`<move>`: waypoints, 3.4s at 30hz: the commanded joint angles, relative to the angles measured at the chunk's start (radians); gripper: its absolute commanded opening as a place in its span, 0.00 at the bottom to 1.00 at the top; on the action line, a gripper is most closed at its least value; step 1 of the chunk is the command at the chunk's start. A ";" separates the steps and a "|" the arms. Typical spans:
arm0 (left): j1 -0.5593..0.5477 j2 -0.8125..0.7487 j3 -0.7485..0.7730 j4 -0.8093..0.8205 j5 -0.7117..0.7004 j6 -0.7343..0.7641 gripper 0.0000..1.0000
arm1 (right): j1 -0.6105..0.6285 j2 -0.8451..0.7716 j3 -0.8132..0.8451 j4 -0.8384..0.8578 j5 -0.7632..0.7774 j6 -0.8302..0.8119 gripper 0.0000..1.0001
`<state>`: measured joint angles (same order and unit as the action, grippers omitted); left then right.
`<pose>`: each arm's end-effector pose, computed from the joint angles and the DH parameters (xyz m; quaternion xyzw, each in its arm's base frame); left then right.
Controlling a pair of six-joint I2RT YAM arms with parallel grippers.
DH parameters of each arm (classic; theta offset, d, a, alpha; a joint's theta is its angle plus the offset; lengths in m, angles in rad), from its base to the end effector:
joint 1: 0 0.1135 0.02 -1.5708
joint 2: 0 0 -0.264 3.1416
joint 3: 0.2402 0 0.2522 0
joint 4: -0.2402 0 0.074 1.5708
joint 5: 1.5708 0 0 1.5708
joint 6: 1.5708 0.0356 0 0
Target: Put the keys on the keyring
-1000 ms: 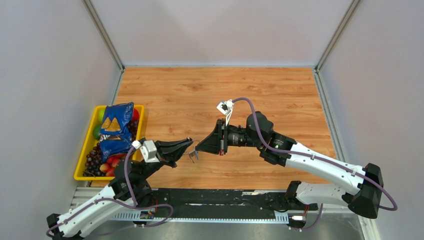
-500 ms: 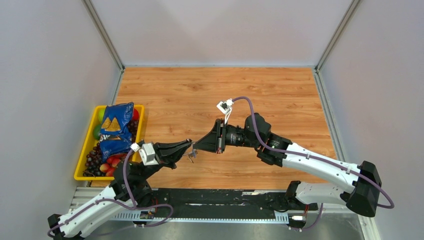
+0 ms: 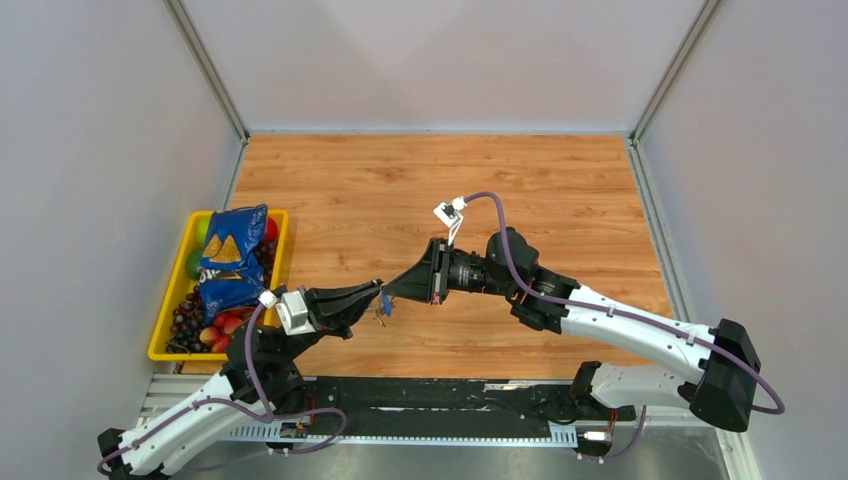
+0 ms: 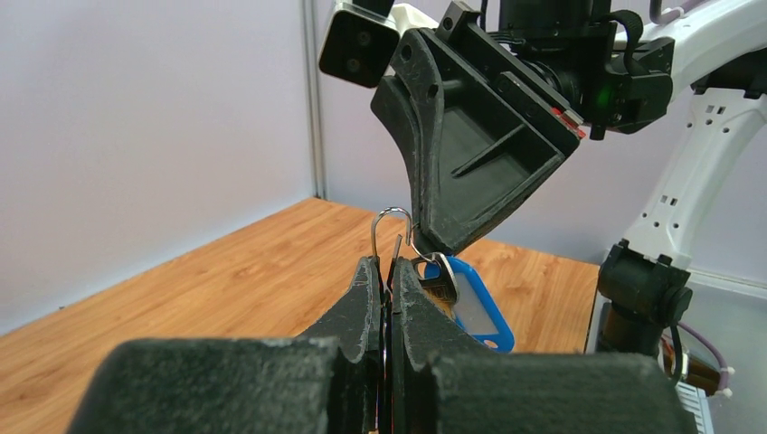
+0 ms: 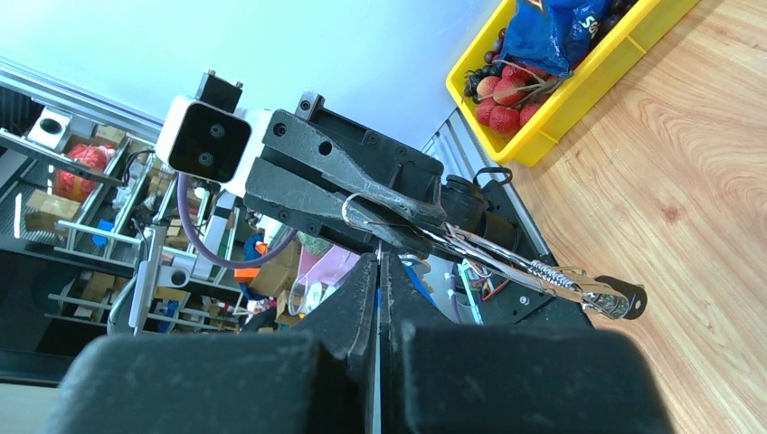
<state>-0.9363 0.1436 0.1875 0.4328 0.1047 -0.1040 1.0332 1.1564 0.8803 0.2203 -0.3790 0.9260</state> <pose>0.0551 -0.0811 0.2722 0.2509 0.4571 -0.4475 0.7266 0.1283 0.2409 0.3401 -0.1675 0.7056 0.6366 0.2625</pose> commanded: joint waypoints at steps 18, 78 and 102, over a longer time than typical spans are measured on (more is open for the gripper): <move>0.000 -0.016 -0.024 0.102 0.011 0.035 0.01 | 0.017 0.002 -0.022 0.098 0.072 0.145 0.00; 0.000 0.023 -0.026 0.116 0.039 0.038 0.01 | 0.049 0.049 0.125 0.132 0.107 0.149 0.00; 0.001 -0.029 -0.031 0.096 -0.008 0.043 0.01 | 0.081 -0.130 -0.019 0.002 0.115 0.032 0.00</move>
<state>-0.9344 0.1314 0.1520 0.4953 0.1040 -0.0750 1.1000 1.0306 0.8803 0.2211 -0.2333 0.9825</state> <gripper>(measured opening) 0.030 0.006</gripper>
